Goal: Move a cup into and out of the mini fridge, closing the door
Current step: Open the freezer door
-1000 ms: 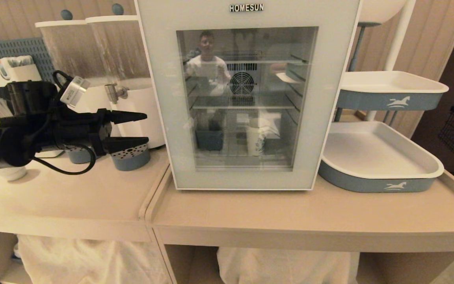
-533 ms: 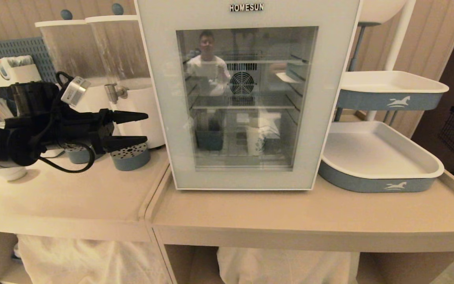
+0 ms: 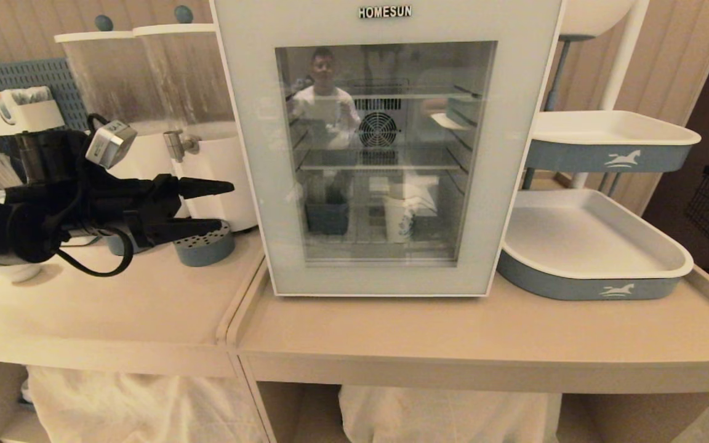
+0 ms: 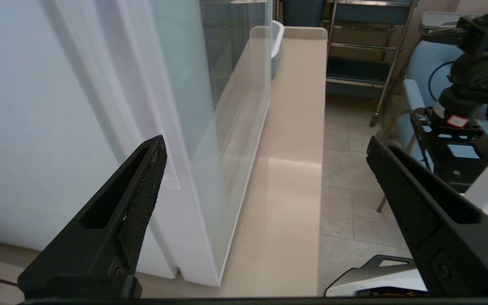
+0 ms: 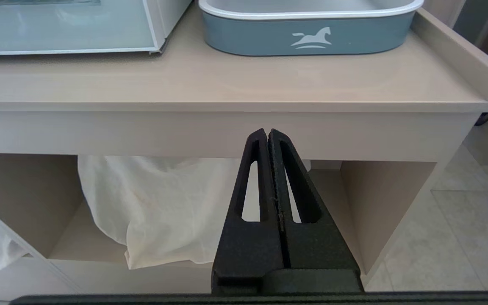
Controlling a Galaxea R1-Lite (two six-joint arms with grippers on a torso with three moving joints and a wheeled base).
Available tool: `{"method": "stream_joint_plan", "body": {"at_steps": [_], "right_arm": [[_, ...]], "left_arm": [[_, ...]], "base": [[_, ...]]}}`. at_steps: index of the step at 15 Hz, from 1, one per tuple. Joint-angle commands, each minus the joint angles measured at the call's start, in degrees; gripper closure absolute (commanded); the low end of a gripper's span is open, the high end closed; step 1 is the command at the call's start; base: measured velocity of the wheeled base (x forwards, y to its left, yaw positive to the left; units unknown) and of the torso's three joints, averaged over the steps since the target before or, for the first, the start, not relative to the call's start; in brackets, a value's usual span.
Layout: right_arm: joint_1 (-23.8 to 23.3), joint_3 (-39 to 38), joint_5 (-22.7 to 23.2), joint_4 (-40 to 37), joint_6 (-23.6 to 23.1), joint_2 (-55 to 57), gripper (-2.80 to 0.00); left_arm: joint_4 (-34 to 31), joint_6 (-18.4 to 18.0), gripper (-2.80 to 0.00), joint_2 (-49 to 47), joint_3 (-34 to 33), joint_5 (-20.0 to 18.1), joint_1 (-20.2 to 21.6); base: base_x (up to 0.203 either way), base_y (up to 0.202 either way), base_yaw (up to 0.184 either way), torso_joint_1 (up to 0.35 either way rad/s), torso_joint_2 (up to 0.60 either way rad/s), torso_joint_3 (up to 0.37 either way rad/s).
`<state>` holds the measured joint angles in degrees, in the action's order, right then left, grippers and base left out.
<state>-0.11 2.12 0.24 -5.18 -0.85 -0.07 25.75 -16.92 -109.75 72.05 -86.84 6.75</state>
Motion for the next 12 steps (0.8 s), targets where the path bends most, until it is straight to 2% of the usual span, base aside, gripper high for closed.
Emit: {"method": "stream_joint_plan", "body": {"at_steps": [1,7,9,12], "right_arm": [[0.0,0.0,0.0,0.0,0.0,0.0,0.0],[0.0,0.0,0.0,0.0,0.0,0.1,0.0],[0.0,0.0,0.0,0.0,0.0,0.1,0.0],[0.0,0.0,0.0,0.0,0.0,0.1,0.0]], "left_arm": [[0.3,-0.6,-2.8,1.0,-1.2,-0.8,-0.7],[0.8,-0.8,-2.8,0.5,-1.2,-0.4,-3.7],[4.3,-0.6,-2.8,-0.5,-1.2,1.3,-4.1],[5.1,-0.2,-2.8,-1.0,-0.8,2.0,-4.1]], "base": [[0.0,0.0,0.0,0.0,0.0,0.0],[0.0,0.0,0.0,0.0,0.0,0.0],[0.0,0.0,0.0,0.0,0.0,0.0],[0.0,0.0,0.0,0.0,0.0,0.0]]}}
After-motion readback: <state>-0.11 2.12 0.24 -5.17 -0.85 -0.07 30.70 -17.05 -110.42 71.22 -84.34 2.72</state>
